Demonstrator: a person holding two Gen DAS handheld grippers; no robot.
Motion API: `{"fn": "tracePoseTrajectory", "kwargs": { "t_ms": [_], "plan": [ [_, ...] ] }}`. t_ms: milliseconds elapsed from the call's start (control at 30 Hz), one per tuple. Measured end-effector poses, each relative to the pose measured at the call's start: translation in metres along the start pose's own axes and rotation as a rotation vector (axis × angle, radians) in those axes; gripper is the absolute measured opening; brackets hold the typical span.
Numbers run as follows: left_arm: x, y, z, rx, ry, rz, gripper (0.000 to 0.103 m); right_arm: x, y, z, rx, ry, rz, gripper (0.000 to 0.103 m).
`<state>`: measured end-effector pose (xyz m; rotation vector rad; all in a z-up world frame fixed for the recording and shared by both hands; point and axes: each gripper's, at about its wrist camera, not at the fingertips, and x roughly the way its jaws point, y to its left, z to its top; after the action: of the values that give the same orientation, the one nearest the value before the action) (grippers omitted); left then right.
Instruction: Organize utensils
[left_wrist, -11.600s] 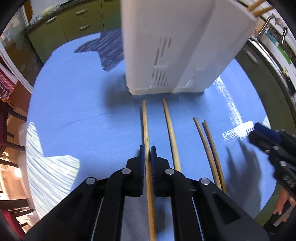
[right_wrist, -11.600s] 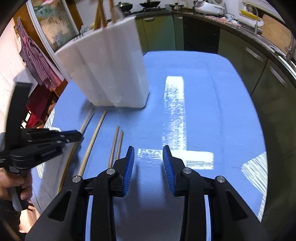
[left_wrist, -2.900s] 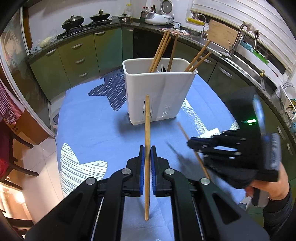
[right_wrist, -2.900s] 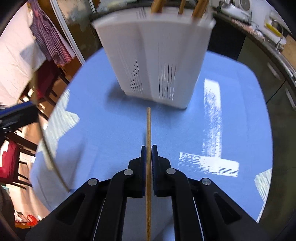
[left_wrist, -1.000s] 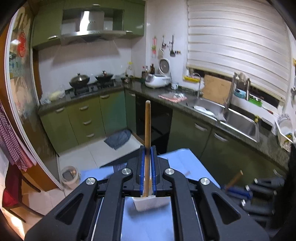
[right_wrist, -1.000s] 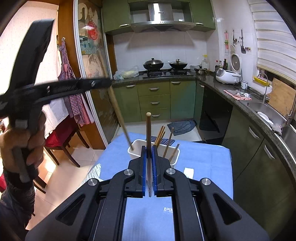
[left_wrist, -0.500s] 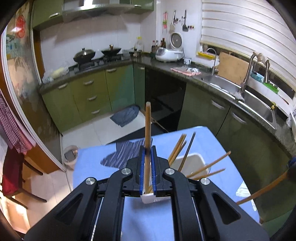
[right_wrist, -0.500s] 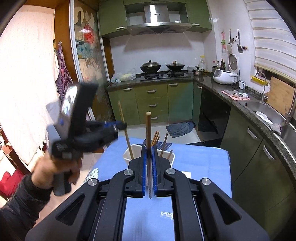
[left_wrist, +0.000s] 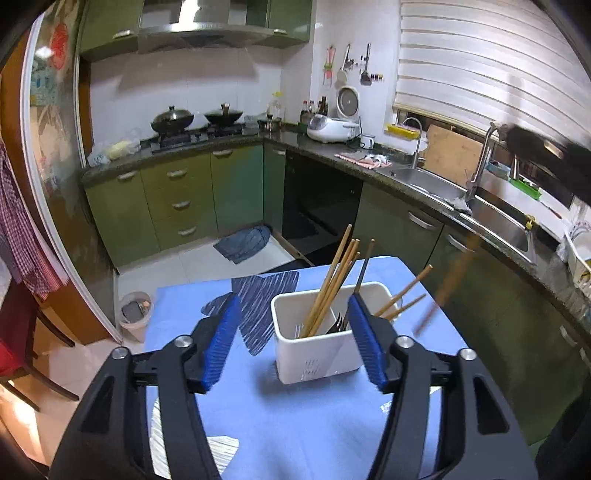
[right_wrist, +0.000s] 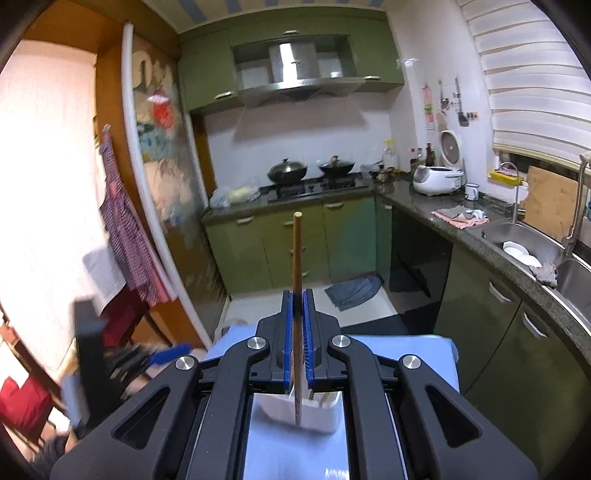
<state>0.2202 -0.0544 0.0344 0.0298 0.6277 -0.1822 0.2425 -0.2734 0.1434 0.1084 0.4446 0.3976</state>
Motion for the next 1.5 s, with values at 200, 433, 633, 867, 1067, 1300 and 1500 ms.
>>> {"fn": "tracePoseTrajectory", "kwargs": {
  "t_ms": [200,433,633,867,1067,1300,1500],
  "plan": [
    [-0.016,-0.005,-0.009,0.031,-0.016,0.008,0.063,0.052,-0.015,0.017,0.044,0.025,-0.041,0.006],
    [-0.008,0.000,-0.016,0.024,0.010,0.000,0.065,0.110,-0.032,-0.017,0.073,0.139,-0.070,0.006],
    [-0.003,0.002,-0.026,0.005,0.028,-0.013,0.069,0.138,-0.030,-0.057,0.044,0.216,-0.070,0.007],
    [-0.007,0.005,-0.036,-0.021,0.013,-0.016,0.073,0.107,-0.013,-0.073,0.006,0.150,-0.056,0.020],
    [-0.016,0.010,-0.054,-0.043,-0.029,0.000,0.084,0.037,0.009,-0.109,-0.049,0.019,-0.072,0.043],
    [-0.021,0.018,-0.102,-0.084,-0.002,0.002,0.094,-0.021,0.013,-0.198,-0.058,-0.059,-0.110,0.086],
    [-0.043,0.018,-0.139,-0.123,-0.035,0.043,0.094,-0.061,0.022,-0.256,-0.080,-0.129,-0.180,0.098]
  ]
}}
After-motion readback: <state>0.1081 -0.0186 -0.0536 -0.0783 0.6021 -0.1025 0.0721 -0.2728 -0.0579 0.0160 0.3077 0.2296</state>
